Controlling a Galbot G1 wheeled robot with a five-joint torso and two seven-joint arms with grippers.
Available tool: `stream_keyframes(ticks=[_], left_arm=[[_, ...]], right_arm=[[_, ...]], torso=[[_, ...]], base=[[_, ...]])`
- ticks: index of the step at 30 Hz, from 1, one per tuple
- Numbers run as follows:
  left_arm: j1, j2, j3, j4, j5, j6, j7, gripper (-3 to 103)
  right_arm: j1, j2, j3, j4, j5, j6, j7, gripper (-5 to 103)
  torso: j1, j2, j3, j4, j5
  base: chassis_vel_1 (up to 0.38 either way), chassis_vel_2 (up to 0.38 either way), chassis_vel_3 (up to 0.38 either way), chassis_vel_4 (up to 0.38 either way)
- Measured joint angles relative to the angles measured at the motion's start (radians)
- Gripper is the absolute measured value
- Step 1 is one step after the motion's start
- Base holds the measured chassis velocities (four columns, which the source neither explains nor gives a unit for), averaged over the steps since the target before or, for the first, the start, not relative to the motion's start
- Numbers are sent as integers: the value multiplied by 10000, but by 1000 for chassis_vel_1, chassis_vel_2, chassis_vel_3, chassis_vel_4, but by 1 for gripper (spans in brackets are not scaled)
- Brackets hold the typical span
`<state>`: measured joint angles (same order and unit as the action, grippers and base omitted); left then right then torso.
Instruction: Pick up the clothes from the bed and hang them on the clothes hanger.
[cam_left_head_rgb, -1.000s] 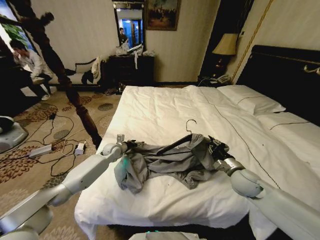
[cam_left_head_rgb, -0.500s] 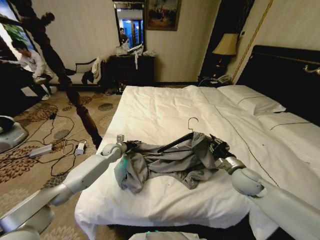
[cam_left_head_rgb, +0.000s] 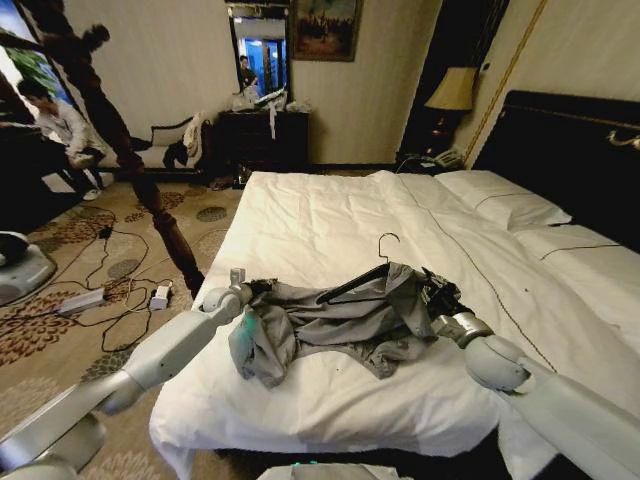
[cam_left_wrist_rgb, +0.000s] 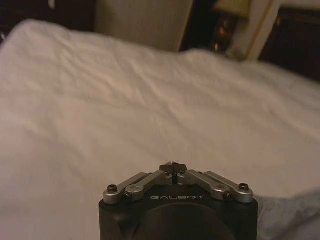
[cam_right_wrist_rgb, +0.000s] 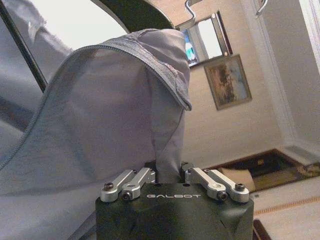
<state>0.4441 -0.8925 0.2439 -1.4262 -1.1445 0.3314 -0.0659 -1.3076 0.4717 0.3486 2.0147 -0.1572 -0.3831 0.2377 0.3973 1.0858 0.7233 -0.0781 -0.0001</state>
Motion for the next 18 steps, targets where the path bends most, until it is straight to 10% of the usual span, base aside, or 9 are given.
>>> stream_keyframes(ticks=[18], left_arm=[[-1347,2141,-1297,-3795,-2235,402,-1347,0]], right_arm=[[2002,-894,152,-98,2410,-510,123,19]], torso=[[0,-1,1,12,-1]], base=[[0,0,0,0]])
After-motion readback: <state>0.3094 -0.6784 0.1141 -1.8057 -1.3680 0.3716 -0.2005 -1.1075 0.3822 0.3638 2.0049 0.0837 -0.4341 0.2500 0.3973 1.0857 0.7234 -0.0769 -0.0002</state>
